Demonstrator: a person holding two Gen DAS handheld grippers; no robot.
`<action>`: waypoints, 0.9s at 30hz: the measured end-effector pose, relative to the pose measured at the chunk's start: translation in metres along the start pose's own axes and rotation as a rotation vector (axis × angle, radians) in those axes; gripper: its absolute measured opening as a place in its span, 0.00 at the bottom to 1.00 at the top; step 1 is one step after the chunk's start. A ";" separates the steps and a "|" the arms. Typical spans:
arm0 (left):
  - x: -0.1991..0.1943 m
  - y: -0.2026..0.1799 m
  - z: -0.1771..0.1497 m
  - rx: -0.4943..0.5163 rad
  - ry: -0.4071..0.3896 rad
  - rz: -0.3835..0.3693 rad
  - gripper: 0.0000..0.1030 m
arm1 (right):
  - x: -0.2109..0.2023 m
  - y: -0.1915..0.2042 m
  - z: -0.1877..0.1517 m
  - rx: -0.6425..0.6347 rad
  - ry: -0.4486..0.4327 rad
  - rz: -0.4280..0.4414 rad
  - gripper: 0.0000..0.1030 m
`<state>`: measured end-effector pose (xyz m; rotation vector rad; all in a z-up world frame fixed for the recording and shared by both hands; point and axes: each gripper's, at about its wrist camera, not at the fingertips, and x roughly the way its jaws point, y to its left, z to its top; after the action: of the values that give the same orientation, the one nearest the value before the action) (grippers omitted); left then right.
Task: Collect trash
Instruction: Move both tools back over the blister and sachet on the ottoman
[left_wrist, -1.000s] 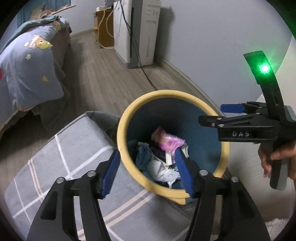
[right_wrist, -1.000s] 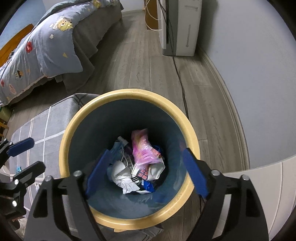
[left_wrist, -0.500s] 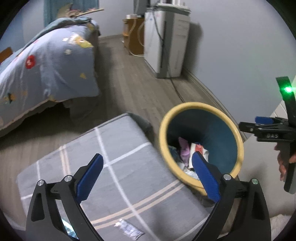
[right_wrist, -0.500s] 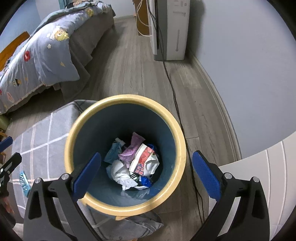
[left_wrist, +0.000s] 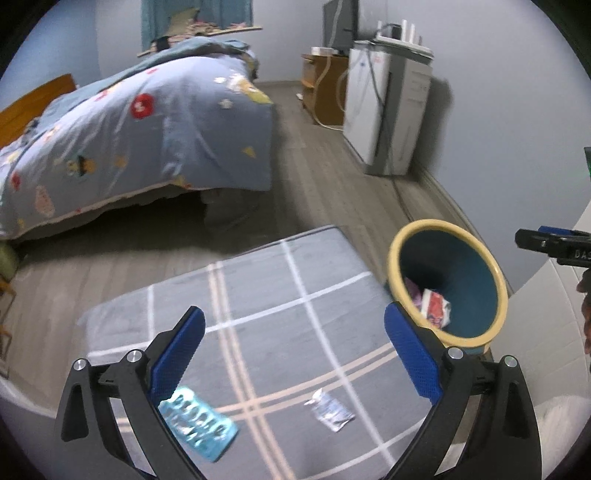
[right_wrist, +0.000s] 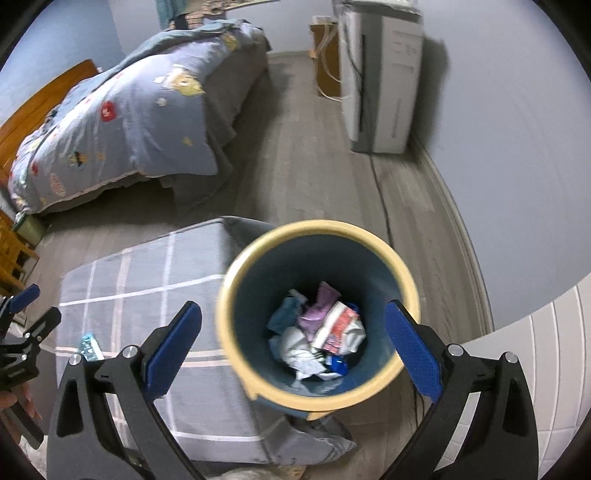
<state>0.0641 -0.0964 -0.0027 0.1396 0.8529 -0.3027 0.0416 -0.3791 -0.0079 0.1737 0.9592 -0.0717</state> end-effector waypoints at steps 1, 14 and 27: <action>-0.004 0.007 -0.003 -0.009 -0.002 0.008 0.94 | -0.003 0.010 0.002 -0.017 -0.004 0.007 0.94; -0.053 0.089 -0.042 -0.099 -0.021 0.128 0.94 | -0.009 0.144 -0.002 -0.118 0.011 0.141 0.94; -0.067 0.174 -0.098 -0.275 0.008 0.256 0.94 | 0.051 0.247 -0.067 -0.298 0.128 0.100 0.94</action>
<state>0.0073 0.1063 -0.0158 -0.0072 0.8653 0.0564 0.0508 -0.1228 -0.0586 -0.0491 1.0752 0.1756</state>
